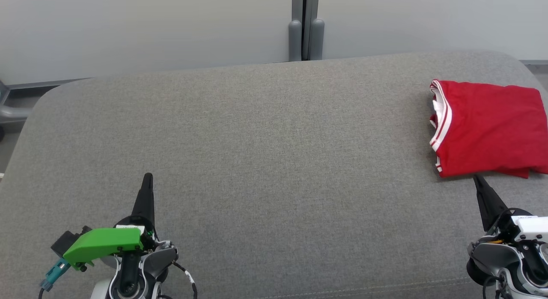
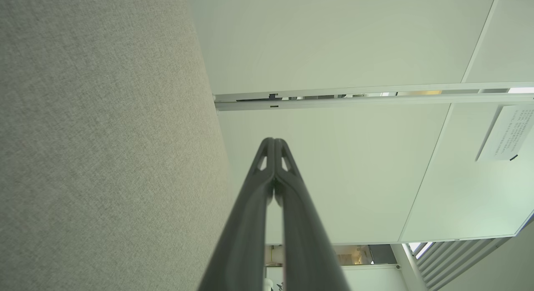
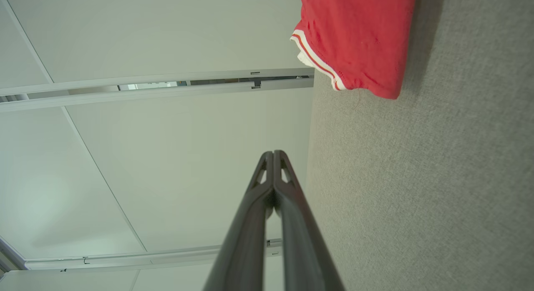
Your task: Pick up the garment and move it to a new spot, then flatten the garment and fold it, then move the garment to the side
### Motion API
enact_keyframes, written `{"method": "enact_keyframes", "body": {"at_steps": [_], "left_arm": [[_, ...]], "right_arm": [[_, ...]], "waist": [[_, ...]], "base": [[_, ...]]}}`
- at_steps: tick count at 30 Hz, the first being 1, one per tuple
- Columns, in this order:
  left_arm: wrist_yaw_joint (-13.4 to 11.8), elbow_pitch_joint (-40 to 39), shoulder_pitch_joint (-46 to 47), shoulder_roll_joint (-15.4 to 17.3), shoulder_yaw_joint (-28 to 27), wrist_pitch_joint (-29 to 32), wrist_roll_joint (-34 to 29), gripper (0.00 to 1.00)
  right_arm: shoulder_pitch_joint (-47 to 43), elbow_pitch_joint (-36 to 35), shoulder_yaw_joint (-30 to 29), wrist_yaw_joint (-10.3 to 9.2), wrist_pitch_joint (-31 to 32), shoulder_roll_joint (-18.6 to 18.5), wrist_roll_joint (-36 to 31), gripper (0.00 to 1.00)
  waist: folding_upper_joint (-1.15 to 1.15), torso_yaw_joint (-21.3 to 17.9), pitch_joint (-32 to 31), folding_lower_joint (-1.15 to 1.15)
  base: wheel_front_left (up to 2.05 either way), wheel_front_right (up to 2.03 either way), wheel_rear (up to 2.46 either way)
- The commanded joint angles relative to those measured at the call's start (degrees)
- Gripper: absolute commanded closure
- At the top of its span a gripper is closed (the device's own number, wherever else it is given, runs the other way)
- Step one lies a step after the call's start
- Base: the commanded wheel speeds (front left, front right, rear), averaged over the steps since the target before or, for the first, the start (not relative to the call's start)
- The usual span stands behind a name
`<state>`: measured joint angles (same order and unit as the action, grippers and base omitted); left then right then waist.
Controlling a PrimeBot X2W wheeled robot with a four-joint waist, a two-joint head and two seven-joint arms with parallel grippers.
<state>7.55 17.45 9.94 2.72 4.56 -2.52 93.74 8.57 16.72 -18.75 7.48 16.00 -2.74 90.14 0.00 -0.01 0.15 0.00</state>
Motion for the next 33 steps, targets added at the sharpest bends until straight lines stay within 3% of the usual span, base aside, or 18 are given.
{"method": "enact_keyframes", "body": {"at_steps": [1, 33], "left_arm": [[0.15, 0.09, 0.50, 0.00, -0.07, 0.04, 0.35, 1.00], [0.15, 0.09, 0.50, 0.00, -0.05, 0.01, 0.38, 1.00]], "right_arm": [[0.47, 0.14, -0.06, 0.02, 0.11, -0.26, 0.18, 1.00], [0.47, 0.14, -0.05, 0.02, 0.10, -0.26, 0.19, 1.00]], "waist": [[0.00, 0.00, 0.00, 0.00], [0.00, 0.00, 0.00, 0.00]], "base": [[0.00, 0.00, 0.00], [0.00, 0.00, 0.00]]}}
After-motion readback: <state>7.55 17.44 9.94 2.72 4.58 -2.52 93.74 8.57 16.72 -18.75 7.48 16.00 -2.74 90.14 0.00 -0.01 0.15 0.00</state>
